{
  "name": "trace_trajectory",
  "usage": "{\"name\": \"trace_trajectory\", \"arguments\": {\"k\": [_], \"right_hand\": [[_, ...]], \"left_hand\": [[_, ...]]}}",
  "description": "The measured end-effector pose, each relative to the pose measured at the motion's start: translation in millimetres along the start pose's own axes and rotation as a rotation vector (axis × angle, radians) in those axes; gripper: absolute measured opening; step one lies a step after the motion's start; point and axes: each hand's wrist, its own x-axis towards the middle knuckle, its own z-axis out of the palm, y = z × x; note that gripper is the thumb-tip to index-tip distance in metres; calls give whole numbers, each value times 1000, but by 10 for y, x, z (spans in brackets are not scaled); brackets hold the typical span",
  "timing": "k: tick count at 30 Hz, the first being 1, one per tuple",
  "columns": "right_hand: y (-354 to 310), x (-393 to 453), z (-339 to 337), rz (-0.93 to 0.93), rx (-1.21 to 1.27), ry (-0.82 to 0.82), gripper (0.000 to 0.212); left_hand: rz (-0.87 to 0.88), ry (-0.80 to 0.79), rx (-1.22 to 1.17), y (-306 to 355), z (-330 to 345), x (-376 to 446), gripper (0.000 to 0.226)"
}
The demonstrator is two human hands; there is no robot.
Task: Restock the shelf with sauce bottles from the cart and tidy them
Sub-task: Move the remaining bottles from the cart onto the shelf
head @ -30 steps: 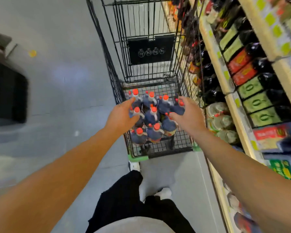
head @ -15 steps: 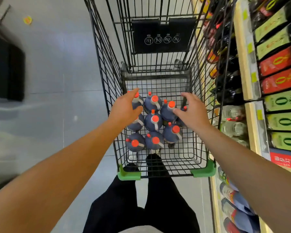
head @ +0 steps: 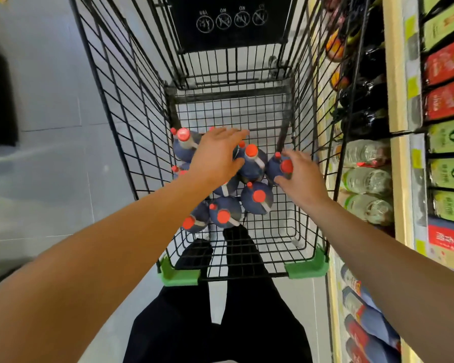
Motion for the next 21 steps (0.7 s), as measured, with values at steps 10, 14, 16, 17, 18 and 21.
{"name": "trace_trajectory", "arguments": {"k": [10, 14, 16, 17, 18, 21], "right_hand": [[-112, 180, 99, -40, 0, 50, 60], [-22, 201, 95, 8, -35, 34, 57], [74, 159, 106, 39, -33, 22, 55], [110, 138, 114, 52, -28, 16, 53], [131, 123, 123, 63, -26, 12, 52], [174, 136, 168, 80, -9, 31, 47]], "left_hand": [[-146, 50, 242, -361, -18, 60, 62], [-46, -53, 225, -242, 47, 114, 67], [35, -108, 222, -83, 119, 198, 64], [75, -138, 231, -9, 163, 243, 60], [104, -169, 247, 55, 202, 287, 56], [118, -240, 296, 133, 312, 408, 44]]}}
